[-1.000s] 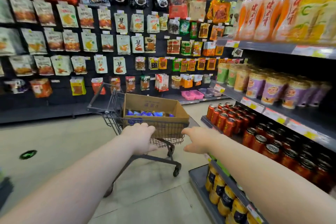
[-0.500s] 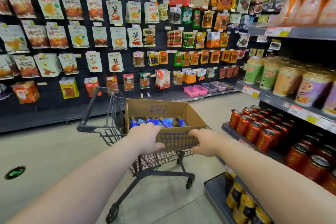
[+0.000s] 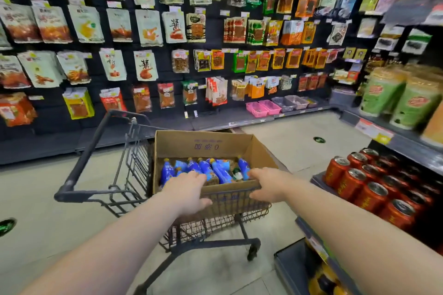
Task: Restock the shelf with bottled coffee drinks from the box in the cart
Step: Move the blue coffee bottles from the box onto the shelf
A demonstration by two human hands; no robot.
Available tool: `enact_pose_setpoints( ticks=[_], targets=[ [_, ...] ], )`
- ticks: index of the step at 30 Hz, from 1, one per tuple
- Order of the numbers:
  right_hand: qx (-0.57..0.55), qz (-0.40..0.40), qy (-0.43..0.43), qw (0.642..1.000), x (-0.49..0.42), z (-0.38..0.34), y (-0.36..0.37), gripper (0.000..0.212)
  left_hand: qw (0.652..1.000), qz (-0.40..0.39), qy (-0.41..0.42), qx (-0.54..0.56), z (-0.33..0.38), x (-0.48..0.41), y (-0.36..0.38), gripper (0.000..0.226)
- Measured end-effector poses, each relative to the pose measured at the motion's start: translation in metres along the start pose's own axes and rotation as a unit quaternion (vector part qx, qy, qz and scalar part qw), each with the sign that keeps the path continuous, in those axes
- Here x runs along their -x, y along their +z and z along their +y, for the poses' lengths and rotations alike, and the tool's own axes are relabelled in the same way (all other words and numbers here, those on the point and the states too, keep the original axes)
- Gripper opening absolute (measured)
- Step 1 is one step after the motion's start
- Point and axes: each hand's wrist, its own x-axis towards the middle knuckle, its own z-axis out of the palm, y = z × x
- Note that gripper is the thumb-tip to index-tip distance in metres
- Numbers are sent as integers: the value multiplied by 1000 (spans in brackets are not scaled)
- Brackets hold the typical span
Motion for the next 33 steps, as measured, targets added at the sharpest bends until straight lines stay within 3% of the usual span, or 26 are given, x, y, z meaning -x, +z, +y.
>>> enact_pose_setpoints(
  ticks=[8,18,27,33],
  targets=[
    [20,-27,-53,998,-122,40,-20,53,996,-28,-72,40,-15,-102,3,65],
    [4,-120,-76,990,-239,53,-2,60,980,-88,-151,93,-70,-166,37,73],
    [-47,-181,-1,982,-309,47,29,64,974,-154,-112,127,-143,-239,73,73],
    [-74,-203,47,975,-333,39,49,54,965,-203,-71,150,-165,-285,95,70]
  ],
)
